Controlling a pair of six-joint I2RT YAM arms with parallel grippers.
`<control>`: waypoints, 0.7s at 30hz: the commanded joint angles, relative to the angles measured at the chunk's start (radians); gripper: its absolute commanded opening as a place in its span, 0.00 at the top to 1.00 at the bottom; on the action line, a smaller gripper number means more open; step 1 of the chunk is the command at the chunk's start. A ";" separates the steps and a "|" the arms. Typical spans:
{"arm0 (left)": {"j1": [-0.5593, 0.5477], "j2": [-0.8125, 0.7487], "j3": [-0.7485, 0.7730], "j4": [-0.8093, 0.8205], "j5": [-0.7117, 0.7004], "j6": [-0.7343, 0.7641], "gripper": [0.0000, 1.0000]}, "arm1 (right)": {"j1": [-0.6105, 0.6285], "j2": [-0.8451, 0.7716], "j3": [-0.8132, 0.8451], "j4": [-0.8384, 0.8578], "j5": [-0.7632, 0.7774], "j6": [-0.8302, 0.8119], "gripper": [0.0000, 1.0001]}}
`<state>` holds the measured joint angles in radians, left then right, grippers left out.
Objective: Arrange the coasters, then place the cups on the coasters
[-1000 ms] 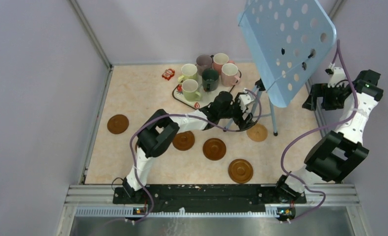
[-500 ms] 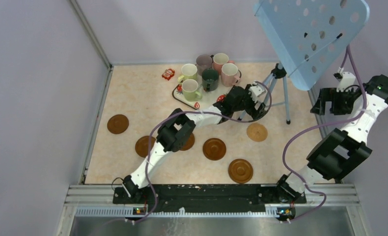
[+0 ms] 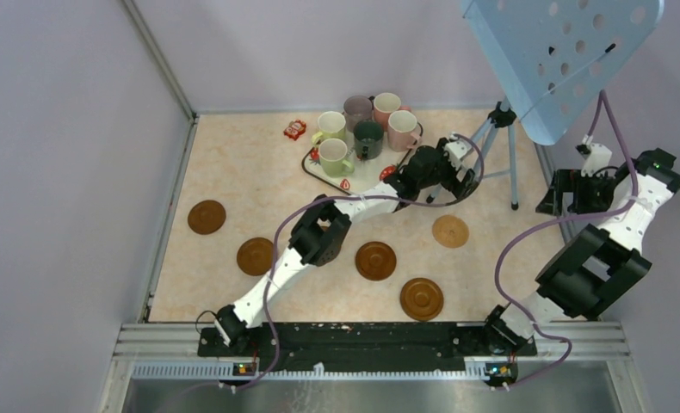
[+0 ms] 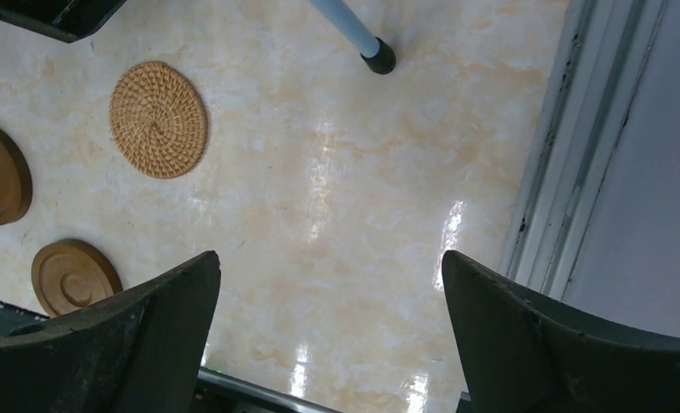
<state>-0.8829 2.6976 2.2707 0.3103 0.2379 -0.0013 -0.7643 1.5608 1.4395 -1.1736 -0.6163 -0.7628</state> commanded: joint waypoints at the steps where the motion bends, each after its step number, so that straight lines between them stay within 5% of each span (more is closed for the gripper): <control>1: -0.002 -0.060 -0.061 0.030 0.015 0.018 0.01 | 0.002 -0.095 -0.049 0.058 -0.055 0.053 0.02; 12: -0.002 -0.447 -0.558 0.180 0.068 0.057 0.01 | 0.161 -0.322 -0.299 0.333 -0.017 0.403 0.02; 21: 0.015 -0.489 -0.652 0.195 0.123 0.053 0.08 | 0.207 -0.355 -0.411 0.454 -0.106 0.510 0.12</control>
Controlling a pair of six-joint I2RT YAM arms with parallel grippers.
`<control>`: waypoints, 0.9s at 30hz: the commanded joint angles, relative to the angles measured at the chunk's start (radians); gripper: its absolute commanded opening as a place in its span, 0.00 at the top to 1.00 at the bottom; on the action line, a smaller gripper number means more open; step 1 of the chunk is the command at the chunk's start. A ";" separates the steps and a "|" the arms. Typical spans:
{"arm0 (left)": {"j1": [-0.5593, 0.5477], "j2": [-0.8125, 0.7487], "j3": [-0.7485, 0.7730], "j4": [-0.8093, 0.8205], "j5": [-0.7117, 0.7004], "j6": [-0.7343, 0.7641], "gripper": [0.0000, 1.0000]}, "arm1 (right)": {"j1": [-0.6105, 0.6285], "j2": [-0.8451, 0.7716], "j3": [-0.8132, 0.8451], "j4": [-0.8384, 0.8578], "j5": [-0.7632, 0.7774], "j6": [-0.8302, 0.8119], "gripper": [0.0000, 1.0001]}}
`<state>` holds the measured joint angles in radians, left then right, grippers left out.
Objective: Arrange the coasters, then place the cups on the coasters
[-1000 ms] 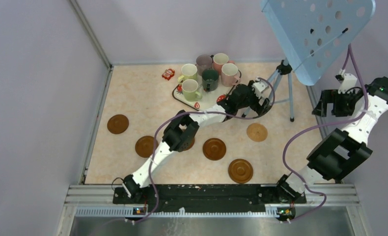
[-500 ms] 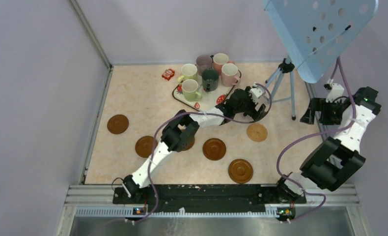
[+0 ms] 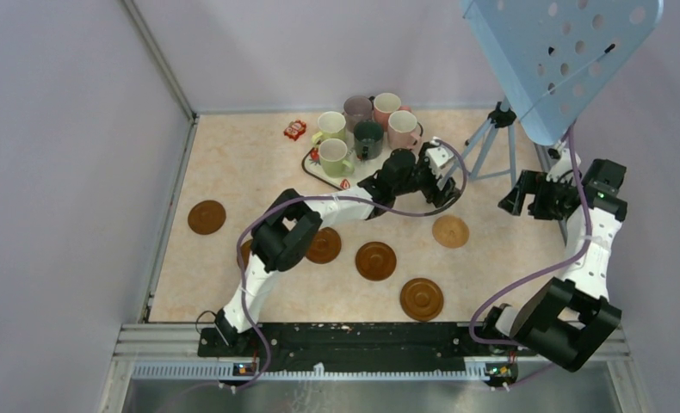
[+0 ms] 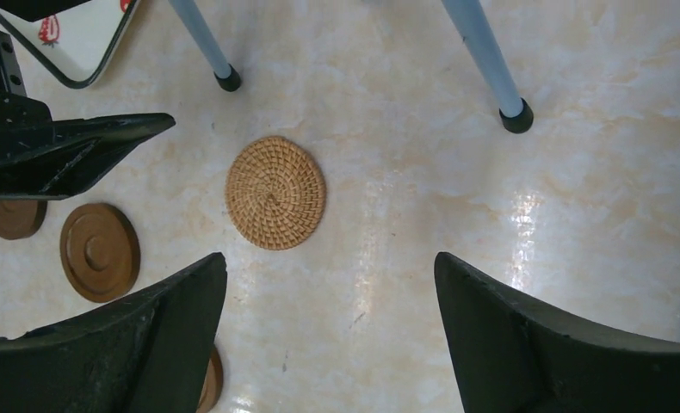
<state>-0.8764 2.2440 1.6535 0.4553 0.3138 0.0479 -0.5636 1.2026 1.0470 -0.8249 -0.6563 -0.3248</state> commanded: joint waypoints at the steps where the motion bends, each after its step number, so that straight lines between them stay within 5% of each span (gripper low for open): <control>1: 0.008 -0.037 -0.040 0.055 0.059 0.002 0.10 | 0.008 0.017 -0.023 0.121 -0.079 0.079 0.16; 13: 0.026 -0.168 -0.166 0.004 0.259 -0.130 0.50 | 0.027 0.115 -0.058 0.251 -0.163 0.152 0.42; 18: 0.052 -0.062 -0.039 -0.034 0.374 -0.240 0.64 | 0.041 0.174 -0.059 0.323 -0.183 0.177 0.55; 27: 0.099 0.112 0.169 -0.109 0.427 -0.292 0.71 | 0.042 0.301 -0.019 0.430 -0.193 0.217 0.71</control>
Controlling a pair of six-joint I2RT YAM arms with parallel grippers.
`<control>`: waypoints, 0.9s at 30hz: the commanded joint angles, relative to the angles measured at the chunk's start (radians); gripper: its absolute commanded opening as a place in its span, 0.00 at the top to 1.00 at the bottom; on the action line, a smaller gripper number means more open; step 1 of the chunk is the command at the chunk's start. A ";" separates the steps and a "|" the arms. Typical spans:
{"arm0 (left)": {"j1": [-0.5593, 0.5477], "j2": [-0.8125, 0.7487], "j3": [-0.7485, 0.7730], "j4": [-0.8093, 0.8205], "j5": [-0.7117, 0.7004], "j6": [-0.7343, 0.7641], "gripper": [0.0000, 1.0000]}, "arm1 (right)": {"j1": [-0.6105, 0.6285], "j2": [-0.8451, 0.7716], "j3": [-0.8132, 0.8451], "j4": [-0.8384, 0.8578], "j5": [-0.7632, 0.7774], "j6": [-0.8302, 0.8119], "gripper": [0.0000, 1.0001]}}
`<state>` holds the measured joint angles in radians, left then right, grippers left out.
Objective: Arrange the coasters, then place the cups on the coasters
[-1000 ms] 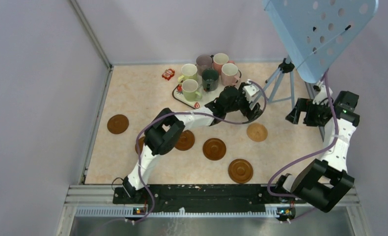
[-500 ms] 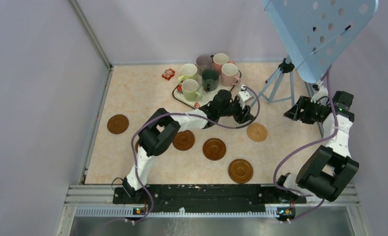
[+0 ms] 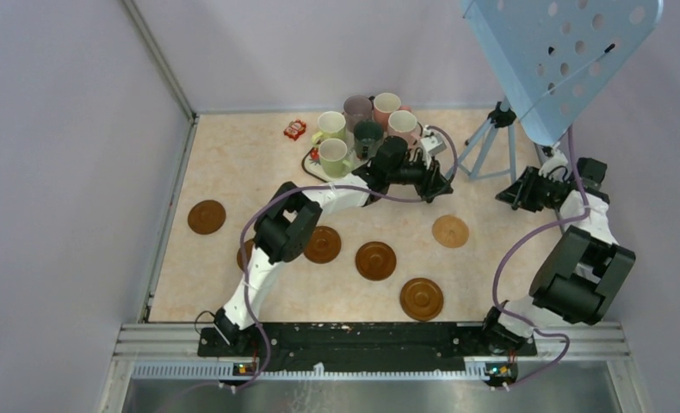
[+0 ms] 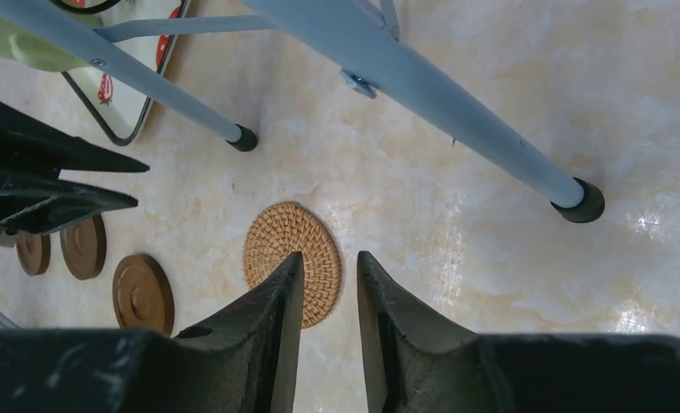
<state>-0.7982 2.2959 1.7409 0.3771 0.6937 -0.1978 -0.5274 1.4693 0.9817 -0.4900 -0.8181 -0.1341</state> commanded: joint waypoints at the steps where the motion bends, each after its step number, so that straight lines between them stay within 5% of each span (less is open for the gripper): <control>1: 0.024 0.075 0.095 -0.031 0.047 -0.050 0.72 | 0.006 0.045 0.054 0.102 -0.031 0.028 0.72; 9: 0.028 0.148 0.184 -0.057 0.029 0.025 0.73 | 0.007 0.132 0.094 0.155 -0.022 0.045 0.82; 27: 0.054 0.367 0.498 -0.088 -0.107 0.115 0.77 | 0.007 0.345 0.311 0.228 -0.009 0.070 0.84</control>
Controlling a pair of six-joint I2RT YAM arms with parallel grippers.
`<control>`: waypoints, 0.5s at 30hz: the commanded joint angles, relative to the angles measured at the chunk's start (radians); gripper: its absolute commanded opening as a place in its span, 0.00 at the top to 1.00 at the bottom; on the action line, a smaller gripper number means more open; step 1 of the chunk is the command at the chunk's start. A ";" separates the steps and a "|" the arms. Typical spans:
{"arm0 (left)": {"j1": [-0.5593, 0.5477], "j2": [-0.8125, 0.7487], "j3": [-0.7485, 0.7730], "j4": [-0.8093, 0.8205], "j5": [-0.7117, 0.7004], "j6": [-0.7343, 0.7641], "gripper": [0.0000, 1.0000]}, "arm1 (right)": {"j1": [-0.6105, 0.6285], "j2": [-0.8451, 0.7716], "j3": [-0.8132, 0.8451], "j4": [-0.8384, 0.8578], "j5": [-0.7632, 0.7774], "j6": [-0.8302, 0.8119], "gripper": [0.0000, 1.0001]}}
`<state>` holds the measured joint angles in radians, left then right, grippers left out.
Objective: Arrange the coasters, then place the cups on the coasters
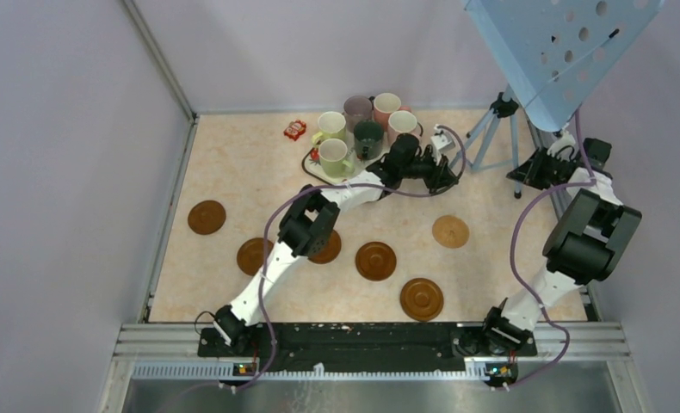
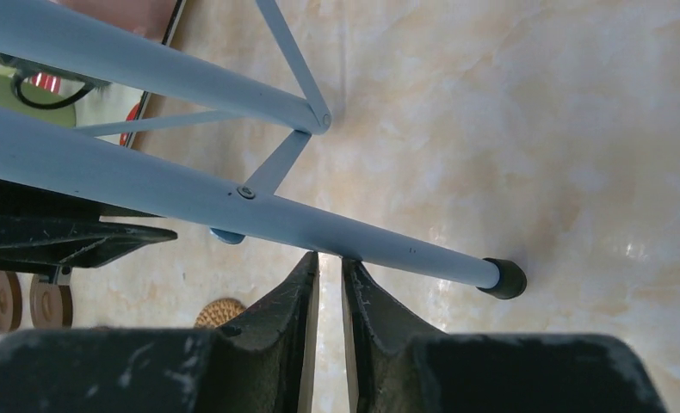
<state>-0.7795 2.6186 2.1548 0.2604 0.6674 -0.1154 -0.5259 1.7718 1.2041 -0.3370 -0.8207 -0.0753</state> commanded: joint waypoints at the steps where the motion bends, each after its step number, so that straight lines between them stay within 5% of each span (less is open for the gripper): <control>1: 0.039 0.056 0.103 0.028 -0.091 0.037 0.77 | 0.005 0.058 0.100 0.079 -0.007 0.016 0.85; 15: 0.076 0.147 0.246 0.054 -0.190 0.097 0.79 | 0.029 0.181 0.248 0.141 0.014 0.062 0.81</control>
<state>-0.7303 2.7651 2.3463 0.2634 0.5396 -0.0486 -0.5217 1.9285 1.3651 -0.2657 -0.8104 -0.0196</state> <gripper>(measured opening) 0.199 0.175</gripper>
